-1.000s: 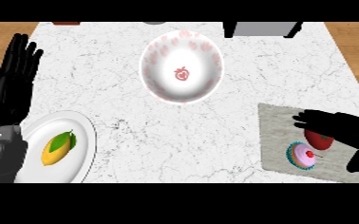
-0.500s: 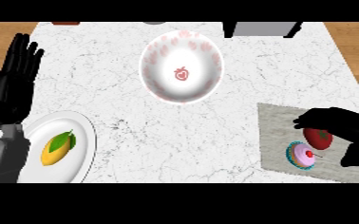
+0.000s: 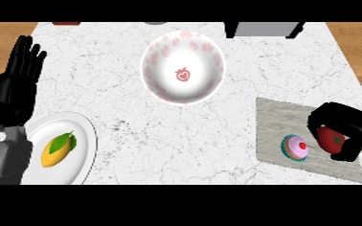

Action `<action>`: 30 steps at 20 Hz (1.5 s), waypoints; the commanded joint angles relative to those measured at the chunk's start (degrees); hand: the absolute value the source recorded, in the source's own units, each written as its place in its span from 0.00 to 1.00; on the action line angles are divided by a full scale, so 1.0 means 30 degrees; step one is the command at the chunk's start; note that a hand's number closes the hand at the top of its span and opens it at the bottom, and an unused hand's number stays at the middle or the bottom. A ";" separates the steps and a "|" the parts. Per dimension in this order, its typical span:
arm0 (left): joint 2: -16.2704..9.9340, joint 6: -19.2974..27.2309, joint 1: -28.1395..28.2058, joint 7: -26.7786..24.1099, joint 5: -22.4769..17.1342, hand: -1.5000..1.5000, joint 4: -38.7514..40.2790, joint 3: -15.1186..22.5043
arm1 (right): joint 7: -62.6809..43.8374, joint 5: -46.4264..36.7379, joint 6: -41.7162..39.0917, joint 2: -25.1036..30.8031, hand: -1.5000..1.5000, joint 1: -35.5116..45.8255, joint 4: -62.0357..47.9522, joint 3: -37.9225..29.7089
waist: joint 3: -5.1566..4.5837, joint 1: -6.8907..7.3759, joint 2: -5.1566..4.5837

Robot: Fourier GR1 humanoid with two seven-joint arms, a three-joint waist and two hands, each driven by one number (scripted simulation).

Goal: Pick the tomato from the placemat and place it in the bowl

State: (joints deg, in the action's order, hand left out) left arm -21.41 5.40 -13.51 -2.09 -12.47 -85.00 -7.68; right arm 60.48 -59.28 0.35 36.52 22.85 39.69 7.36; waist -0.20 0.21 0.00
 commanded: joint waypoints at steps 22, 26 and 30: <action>0.0172 0.0005 0.0866 0.0351 0.0075 0.50 -0.0540 -0.0750 | -1.5043 0.6045 -0.4016 0.1836 1.00 -0.1276 0.9022 -0.7483 | 0.0025 -0.0740 0.0240; -0.0261 0.0000 0.0223 0.0971 -0.0001 0.50 -0.0756 -0.0993 | -1.6445 0.7456 -0.5552 0.1578 1.00 -0.0999 1.3572 -0.7847 | 0.0024 -0.0799 0.0313; 0.0523 0.0291 0.0785 0.0520 0.0513 0.50 -0.1303 -0.0309 | -1.9404 1.0126 -0.8494 0.0488 1.00 0.0482 1.6470 -0.8368 | 0.0026 -0.0438 0.0268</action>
State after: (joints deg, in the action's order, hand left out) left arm -21.66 4.81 -11.90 -0.77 -12.25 -86.63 -10.32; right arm 8.17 -35.07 -19.36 40.59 21.47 80.76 -16.34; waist -0.15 -1.71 0.77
